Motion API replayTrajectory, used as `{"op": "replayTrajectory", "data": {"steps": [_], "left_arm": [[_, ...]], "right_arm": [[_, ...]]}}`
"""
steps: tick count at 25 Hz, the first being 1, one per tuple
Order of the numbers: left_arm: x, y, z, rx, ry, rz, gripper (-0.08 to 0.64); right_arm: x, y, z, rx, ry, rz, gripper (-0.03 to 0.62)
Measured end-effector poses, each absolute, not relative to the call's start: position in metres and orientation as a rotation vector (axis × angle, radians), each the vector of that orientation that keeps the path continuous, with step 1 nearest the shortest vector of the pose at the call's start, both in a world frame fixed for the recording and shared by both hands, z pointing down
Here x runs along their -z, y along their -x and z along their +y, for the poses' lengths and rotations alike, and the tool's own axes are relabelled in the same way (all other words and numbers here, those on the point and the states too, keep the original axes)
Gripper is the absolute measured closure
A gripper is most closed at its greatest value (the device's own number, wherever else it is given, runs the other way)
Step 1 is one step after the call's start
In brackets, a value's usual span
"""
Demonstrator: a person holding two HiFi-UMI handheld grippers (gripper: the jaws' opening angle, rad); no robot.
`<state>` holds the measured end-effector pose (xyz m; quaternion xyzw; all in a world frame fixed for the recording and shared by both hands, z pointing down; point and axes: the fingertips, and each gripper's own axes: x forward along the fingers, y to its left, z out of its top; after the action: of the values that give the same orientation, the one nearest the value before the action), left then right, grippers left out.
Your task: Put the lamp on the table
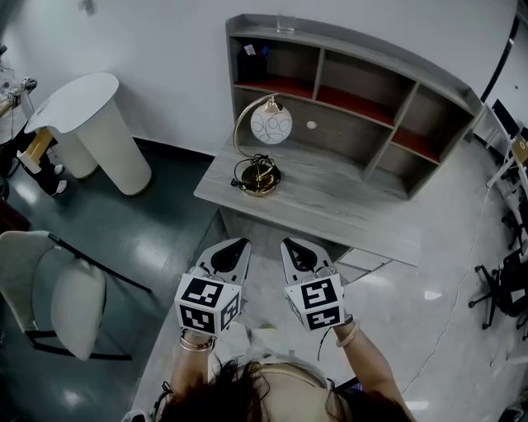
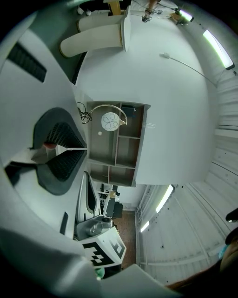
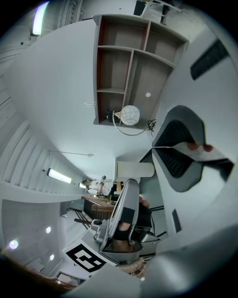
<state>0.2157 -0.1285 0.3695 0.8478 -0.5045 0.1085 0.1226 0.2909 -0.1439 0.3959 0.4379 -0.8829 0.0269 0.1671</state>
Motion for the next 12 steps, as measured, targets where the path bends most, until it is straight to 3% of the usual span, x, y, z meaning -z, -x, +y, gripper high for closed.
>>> {"op": "replayTrajectory", "data": {"steps": [12], "left_arm": [[-0.379, -0.24, -0.131, -0.389, -2.46, -1.496, 0.537]], "right_arm": [[-0.403, -0.312, -0.144, -0.095, -1.227, -2.52, 0.566]]}}
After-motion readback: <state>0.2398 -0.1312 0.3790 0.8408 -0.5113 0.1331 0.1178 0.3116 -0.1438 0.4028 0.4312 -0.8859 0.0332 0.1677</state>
